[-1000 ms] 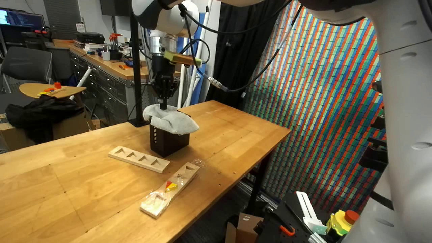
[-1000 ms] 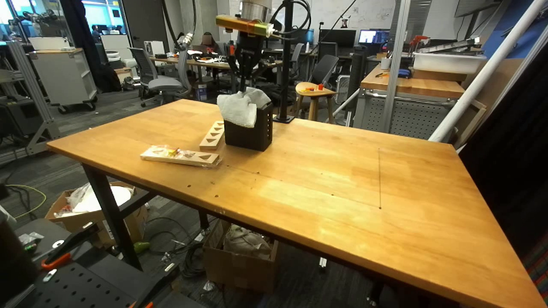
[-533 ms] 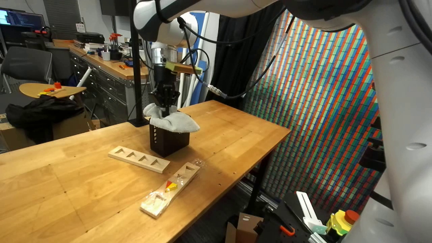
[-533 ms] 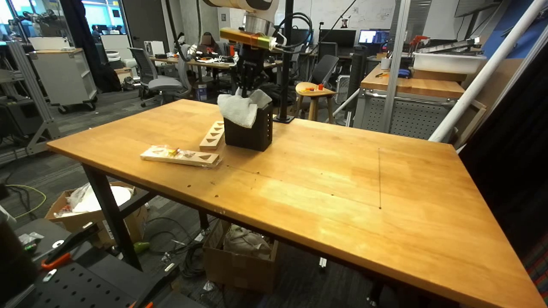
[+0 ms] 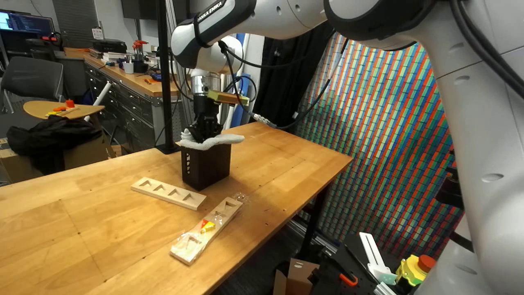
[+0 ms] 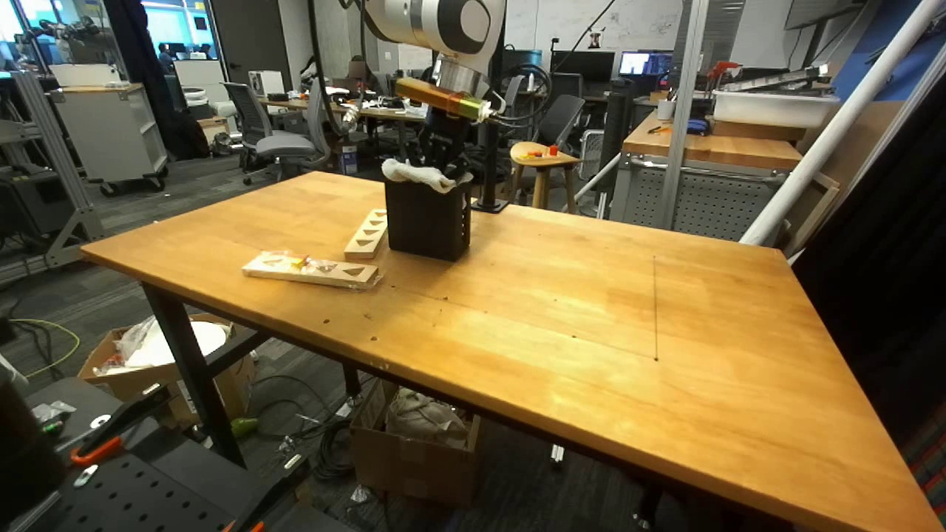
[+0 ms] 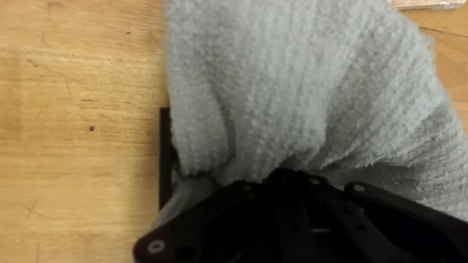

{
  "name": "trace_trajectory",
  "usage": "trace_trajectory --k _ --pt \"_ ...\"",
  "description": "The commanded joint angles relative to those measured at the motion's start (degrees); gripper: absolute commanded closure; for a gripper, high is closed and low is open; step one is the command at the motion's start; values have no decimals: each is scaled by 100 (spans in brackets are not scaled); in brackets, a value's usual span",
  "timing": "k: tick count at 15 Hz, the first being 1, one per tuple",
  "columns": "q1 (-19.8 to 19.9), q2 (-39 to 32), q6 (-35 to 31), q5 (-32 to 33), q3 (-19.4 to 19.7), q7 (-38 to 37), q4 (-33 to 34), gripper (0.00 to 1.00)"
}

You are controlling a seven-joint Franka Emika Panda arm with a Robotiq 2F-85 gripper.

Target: Pick the cloth and shove it in the box

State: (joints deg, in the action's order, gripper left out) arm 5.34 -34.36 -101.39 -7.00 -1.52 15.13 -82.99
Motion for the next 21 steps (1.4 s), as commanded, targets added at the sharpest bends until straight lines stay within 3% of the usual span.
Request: trace_trajectory --k 1,8,21 --pt "163 -349 202 -226 -89 218 312 99" --pt "224 -433 445 -412 -91 272 490 99" --pt "51 753 209 341 178 -374 -40 99"
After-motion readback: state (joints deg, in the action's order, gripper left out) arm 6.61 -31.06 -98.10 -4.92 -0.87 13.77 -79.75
